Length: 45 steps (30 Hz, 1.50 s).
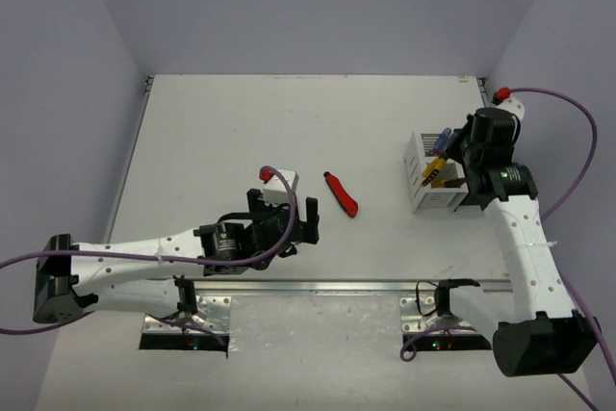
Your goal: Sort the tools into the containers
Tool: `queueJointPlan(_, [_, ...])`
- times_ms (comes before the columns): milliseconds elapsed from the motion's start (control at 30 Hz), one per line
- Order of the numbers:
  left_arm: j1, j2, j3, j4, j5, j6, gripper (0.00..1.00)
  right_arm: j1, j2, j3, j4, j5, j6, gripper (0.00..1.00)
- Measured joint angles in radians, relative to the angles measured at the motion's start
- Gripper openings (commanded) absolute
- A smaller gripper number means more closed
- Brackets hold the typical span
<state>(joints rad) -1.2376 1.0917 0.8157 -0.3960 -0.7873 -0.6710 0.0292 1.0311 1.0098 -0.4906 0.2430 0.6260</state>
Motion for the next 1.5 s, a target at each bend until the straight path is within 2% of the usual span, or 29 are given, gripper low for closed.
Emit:
queueJointPlan(167, [0.000,-0.113,0.036,-0.257,-0.006,-0.096,1.00,-0.024,0.011,0.014,0.019,0.189,-0.012,0.00])
queueJointPlan(333, [0.000,-0.228,0.038,-0.402,-0.005,-0.127,1.00,-0.025,0.071,0.004,0.067,0.285,-0.025,0.00])
queueJointPlan(500, [0.000,-0.266,0.037,-0.416,0.006,-0.122,1.00,-0.025,0.100,-0.055,0.183,0.304,-0.048,0.00])
queueJointPlan(733, [0.000,-0.198,0.034,-0.417,0.024,-0.119,1.00,-0.025,0.131,-0.100,0.312,0.308,-0.066,0.00])
queueJointPlan(1000, [0.000,-0.206,0.034,-0.416,0.027,-0.119,1.00,-0.025,0.110,-0.263,0.407,0.299,-0.049,0.01])
queueJointPlan(1033, [0.000,-0.215,0.033,-0.416,0.028,-0.119,1.00,-0.025,0.095,-0.289,0.427,0.296,-0.046,0.04])
queueJointPlan(1100, [0.000,-0.235,0.032,-0.415,0.029,-0.119,1.00,-0.025,0.059,-0.336,0.453,0.287,-0.043,0.35])
queueJointPlan(1167, [0.000,-0.254,0.027,-0.411,0.028,-0.119,1.00,-0.025,0.031,-0.368,0.477,0.280,-0.043,0.56])
queueJointPlan(1200, [0.000,-0.260,0.026,-0.411,0.029,-0.118,1.00,-0.025,0.022,-0.375,0.487,0.277,-0.041,0.62])
queueJointPlan(1333, [0.000,-0.260,0.026,-0.409,0.028,-0.119,1.00,-0.025,0.011,-0.373,0.515,0.257,-0.033,0.78])
queueJointPlan(1500, [0.000,-0.235,0.020,-0.407,0.015,-0.152,1.00,-0.025,0.003,-0.340,0.479,0.210,-0.024,0.90])
